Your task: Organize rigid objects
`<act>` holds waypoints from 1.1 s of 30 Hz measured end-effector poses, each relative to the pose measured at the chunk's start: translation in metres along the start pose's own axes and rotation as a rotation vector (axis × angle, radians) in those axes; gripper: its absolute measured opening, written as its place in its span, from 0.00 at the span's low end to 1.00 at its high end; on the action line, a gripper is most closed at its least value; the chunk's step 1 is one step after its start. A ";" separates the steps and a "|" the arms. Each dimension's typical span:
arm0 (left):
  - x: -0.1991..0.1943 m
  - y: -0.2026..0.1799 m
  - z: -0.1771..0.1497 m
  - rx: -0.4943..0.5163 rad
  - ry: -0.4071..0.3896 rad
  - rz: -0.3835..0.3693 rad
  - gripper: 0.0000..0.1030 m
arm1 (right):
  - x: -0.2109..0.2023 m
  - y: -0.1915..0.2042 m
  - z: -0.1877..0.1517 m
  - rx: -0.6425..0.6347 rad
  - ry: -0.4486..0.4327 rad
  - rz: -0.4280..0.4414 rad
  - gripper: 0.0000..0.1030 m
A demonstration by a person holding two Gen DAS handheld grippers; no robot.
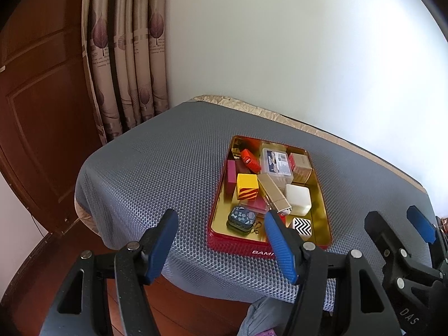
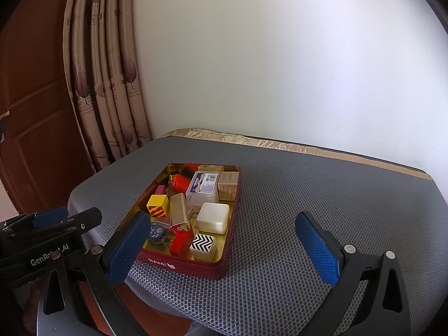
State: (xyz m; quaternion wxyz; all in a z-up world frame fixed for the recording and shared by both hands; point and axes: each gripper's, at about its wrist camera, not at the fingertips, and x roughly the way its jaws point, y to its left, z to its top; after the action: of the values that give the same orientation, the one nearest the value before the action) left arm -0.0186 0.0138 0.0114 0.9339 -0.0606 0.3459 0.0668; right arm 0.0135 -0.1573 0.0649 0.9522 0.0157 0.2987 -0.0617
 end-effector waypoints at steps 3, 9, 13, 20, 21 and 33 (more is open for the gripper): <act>0.000 0.001 0.000 -0.002 0.002 0.001 0.64 | -0.001 0.001 0.000 -0.002 0.000 -0.001 0.99; -0.001 0.002 0.001 -0.004 -0.009 0.014 0.64 | -0.001 0.004 0.001 -0.008 0.002 0.002 1.00; -0.001 0.003 0.001 -0.009 -0.007 0.016 0.64 | -0.001 0.005 0.002 -0.012 0.001 0.006 1.00; 0.001 0.002 0.001 -0.005 0.005 0.018 0.64 | -0.001 0.006 0.002 -0.016 0.003 0.010 1.00; 0.001 0.003 0.001 -0.004 0.005 0.017 0.64 | -0.001 0.007 0.001 -0.018 0.003 0.009 1.00; 0.001 -0.001 -0.002 0.006 0.003 0.021 0.78 | 0.000 0.011 -0.001 -0.030 0.015 0.014 0.99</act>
State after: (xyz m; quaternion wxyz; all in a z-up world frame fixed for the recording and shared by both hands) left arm -0.0185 0.0124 0.0094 0.9328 -0.0543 0.3481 0.0754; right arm 0.0142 -0.1467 0.0637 0.9505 0.0038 0.3066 -0.0502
